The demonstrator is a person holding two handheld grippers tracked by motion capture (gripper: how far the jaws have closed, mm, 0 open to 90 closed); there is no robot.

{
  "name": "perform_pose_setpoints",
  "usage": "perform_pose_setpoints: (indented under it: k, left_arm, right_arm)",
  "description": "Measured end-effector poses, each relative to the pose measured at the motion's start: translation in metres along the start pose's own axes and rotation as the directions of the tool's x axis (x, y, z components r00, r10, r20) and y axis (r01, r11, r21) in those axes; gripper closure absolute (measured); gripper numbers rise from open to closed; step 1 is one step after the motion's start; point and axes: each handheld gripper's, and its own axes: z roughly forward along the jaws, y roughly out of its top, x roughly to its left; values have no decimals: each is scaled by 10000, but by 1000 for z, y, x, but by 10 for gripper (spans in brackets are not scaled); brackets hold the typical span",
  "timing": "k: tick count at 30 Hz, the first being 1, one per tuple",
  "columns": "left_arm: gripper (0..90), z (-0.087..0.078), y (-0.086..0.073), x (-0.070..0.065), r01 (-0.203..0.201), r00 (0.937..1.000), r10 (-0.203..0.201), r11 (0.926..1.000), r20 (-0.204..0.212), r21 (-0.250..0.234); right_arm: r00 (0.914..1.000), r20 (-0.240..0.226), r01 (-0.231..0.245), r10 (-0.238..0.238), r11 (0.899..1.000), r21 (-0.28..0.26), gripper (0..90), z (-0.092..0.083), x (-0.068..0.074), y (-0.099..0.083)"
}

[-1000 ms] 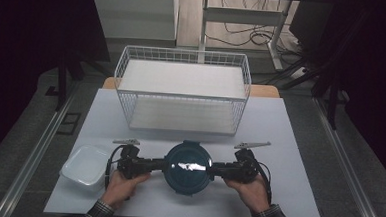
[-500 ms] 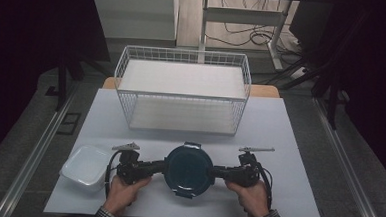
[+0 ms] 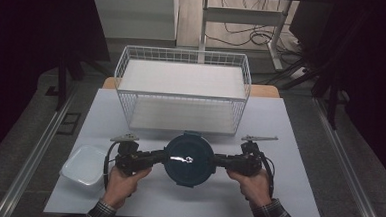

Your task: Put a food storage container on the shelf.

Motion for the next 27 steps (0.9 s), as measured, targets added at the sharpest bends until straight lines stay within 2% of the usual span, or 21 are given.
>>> perform_pose_setpoints:
  k: [11,17,18,19,20,21,22,23,24,25,26,27]
  left_arm:
    - [691,-17,43,-10,-334,9984,311,9983,-480,-486]
    - [692,-27,74,-14,-513,9961,451,9954,-762,-810]
    - [692,-30,84,-14,-517,9958,444,9944,-798,-917]
    - [692,-30,84,-14,-517,9958,444,9944,-798,-917]
    - [692,-31,89,-14,-519,9958,443,9941,-800,-955]
    - [692,-33,94,-14,-517,9959,438,9936,-797,-1006]
    - [692,-34,99,-13,-496,9960,413,9932,-795,-1050]
    - [692,-35,104,-13,-506,9959,418,9925,-804,-1109]
    - [692,-36,109,-12,-486,9961,396,9920,-791,-1164]
    - [692,-37,115,-12,-474,9961,379,9915,-793,-1208]
    - [692,-38,120,-11,-451,9962,352,9911,-797,-1256]
    - [692,-38,125,-11,-449,9961,346,9907,-807,-1285]
  right_arm:
    - [9972,-257,700,-708,9971,-307,578,-3,11,47]
    - [9949,-473,867,-894,9946,-566,578,-4,16,78]
    - [9940,-504,939,-971,9936,-635,578,-5,17,90]
    - [9940,-504,939,-971,9936,-635,578,-5,17,90]
    - [9933,-500,1008,-1044,9924,-701,578,-5,20,101]
    - [9933,-500,1008,-1044,9924,-701,578,-5,20,101]
    - [9924,-508,1084,-1124,9913,-751,578,-6,22,113]
    - [9924,-508,1084,-1124,9913,-751,578,-6,22,113]
    - [9918,-522,1120,-1164,9905,-794,578,-6,24,125]
    - [9918,-522,1120,-1164,9905,-794,578,-6,24,125]
    - [9913,-518,1162,-1210,9894,-870,577,-6,25,136]
    - [9913,-518,1162,-1210,9894,-870,577,-6,25,136]
